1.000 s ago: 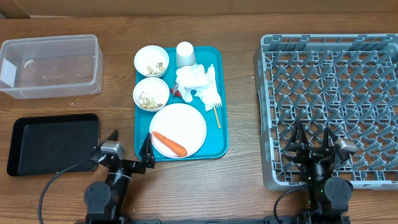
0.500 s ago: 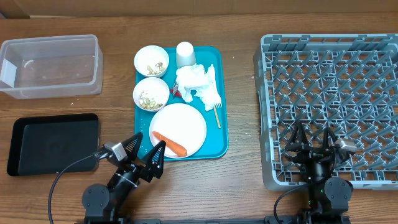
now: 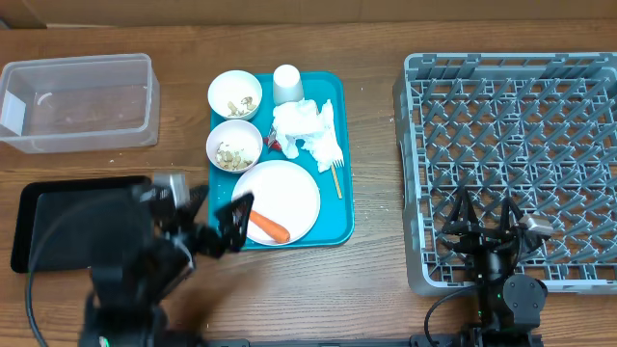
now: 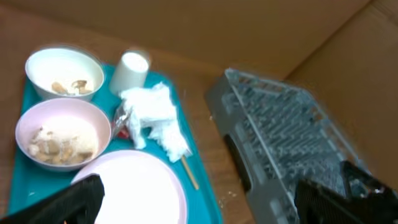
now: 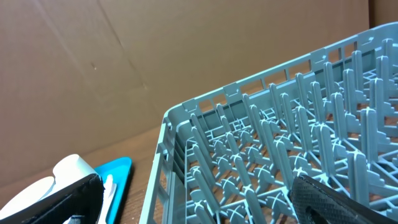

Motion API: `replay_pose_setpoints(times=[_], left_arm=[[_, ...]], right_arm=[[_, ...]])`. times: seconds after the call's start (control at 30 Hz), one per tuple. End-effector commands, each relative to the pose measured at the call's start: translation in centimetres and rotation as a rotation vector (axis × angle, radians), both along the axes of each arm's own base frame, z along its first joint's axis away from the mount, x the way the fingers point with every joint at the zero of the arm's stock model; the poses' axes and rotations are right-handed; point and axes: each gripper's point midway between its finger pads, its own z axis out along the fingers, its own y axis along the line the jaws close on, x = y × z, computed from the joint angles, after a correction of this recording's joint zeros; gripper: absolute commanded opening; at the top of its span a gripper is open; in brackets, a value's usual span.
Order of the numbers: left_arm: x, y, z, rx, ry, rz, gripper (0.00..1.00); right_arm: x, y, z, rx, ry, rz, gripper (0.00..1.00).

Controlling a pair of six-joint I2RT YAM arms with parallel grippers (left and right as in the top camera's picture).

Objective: Sort waste into correct bins and load items into the dishwasher rack
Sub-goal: 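Move the left gripper over the front white bowl of rice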

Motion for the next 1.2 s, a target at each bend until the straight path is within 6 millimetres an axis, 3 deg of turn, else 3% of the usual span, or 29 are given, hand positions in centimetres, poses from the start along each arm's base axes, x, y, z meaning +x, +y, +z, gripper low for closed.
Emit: replay_pose_setpoints(times=[0.0, 0.2, 0.5, 0.63, 0.83, 1.0, 1.17], left_arm=[[2.4, 0.2, 0.5, 0.157, 0.150, -0.082, 1.00], [5.4, 1.2, -0.5, 0.248, 0.439, -0.043, 1.00], [8.2, -2.3, -2.1, 0.150, 0.521, -0.161, 1.00], [9.9, 0.9, -5.2, 0.410, 0.573, 0.101, 1.00], [11.6, -1.8, -7.7, 0.617, 0.525, 0.093, 1.00], [14.9, -2.8, -10.5, 0.685, 0.489, 0.133, 1.00], [16.5, -2.5, -13.4, 0.749, 0.509, 0.149, 1.00]], right_arm=[[0.0, -0.1, -0.2, -0.007, -0.002, -0.002, 1.00], [0.0, -0.1, -0.2, -0.007, -0.002, -0.002, 1.00], [0.0, -0.1, -0.2, -0.007, -0.002, -0.002, 1.00], [0.0, -0.1, -0.2, -0.007, -0.002, -0.002, 1.00], [0.0, -0.1, -0.2, -0.007, -0.002, -0.002, 1.00], [0.0, -0.1, -0.2, -0.007, -0.002, -0.002, 1.00], [0.0, -0.1, -0.2, -0.007, -0.002, -0.002, 1.00]])
